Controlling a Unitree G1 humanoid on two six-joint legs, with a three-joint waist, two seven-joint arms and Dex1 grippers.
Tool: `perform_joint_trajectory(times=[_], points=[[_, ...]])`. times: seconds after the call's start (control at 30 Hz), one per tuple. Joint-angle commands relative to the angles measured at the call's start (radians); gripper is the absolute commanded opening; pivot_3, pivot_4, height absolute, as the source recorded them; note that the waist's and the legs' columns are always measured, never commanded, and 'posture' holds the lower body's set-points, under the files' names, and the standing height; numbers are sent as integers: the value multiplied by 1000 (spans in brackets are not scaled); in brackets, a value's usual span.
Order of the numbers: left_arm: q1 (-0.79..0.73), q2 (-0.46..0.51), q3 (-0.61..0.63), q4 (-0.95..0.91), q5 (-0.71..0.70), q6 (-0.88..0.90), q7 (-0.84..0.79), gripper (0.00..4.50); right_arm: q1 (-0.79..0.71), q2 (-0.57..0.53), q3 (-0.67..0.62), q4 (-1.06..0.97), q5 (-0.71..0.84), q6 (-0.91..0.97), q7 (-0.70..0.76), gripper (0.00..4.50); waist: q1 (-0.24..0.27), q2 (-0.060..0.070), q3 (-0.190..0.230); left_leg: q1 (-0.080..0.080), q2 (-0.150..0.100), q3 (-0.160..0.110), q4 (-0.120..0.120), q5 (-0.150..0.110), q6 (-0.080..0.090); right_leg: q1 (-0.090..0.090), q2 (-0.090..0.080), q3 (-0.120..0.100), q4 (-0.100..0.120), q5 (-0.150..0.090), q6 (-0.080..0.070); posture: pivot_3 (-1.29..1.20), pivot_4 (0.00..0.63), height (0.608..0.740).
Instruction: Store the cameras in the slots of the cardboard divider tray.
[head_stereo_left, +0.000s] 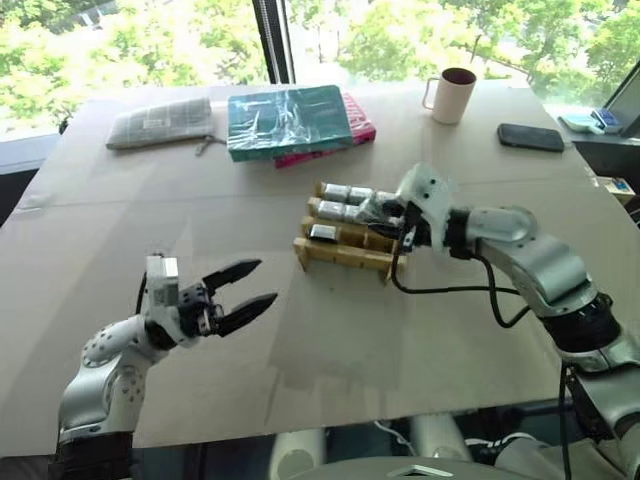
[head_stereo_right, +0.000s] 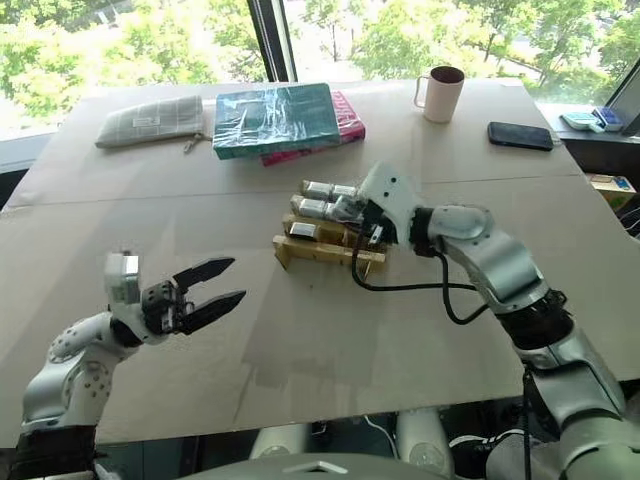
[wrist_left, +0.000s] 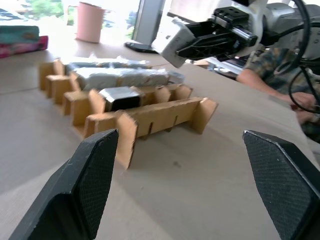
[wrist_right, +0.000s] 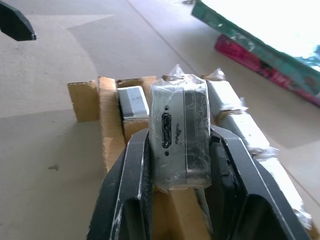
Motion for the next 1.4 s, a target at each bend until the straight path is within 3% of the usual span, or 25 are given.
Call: perform_joint_trajectory(times=[0.03,0.5,1.1,1.13,1.3,1.33,1.4], points=[[42,-11,45,-91,-31,-17,40,4187,-28,23,-15,30,-25,-28,37,865,2,0,0,0,0,0,0,0,0,0,0,0,0,0,0,0,150,740],[140,-42,56,-191,-50,-31,89,4187,-56,164,-24,145,-104,-75,60,865,-8,0,0,3,1,2,0,0,0,0,0,1,2,0,-1,0,150,740],[128,-19,51,-175,-36,-62,53,4187,-83,104,71,301,-264,-230,302,865,-6,1,0,3,1,3,0,-1,-1,-1,0,1,1,0,-1,0,150,740],[128,-12,47,-173,-35,-60,44,4187,-92,108,72,313,-265,-229,315,1877,-7,1,0,3,1,3,0,-1,-2,-1,0,1,1,0,-1,0,150,740],[123,-5,31,-192,-46,-48,38,4187,-116,152,5,310,-258,-214,257,4107,-10,1,0,3,1,3,-1,-1,-2,-1,0,1,1,0,-1,0,150,740],[119,-6,29,-198,-50,-43,42,4187,-115,150,-24,263,-242,-190,243,4461,-11,1,0,3,1,3,-1,-1,-2,-1,0,2,2,0,-1,0,150,740],[109,-4,21,-211,-64,-22,49,4187,-107,140,-85,151,-207,-144,214,4461,-8,1,1,2,1,4,-1,-1,-2,-3,0,2,3,0,-1,0,150,740]])
